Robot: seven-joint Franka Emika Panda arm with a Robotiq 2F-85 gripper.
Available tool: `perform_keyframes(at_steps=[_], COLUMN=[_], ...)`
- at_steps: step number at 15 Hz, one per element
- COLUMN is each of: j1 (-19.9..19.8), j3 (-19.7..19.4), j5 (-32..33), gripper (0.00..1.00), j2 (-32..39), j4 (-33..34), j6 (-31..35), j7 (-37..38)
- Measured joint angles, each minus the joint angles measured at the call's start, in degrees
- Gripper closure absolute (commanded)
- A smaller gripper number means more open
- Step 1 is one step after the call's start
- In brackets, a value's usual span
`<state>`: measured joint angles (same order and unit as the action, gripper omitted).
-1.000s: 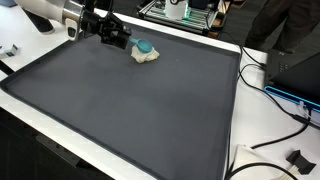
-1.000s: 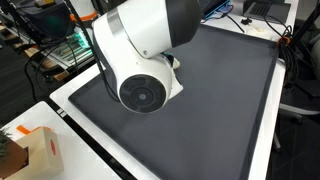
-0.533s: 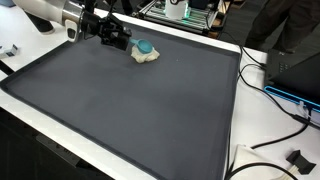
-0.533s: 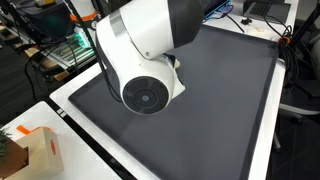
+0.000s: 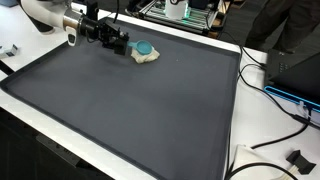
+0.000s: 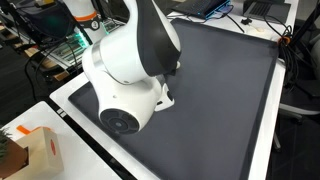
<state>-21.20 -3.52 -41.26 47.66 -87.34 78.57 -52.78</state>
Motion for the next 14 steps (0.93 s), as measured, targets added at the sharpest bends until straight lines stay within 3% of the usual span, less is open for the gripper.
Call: perform_keyframes(at_steps=[4,14], j1=[0.49,3.61], j3=[0.01,1.76], j5=[1.33,12.42], gripper=[0.75,0.75], j2=[-0.05,-2.38], j4=[0.57,2.34], j6=[-0.07,-0.24], j7=[-0.14,-3.36])
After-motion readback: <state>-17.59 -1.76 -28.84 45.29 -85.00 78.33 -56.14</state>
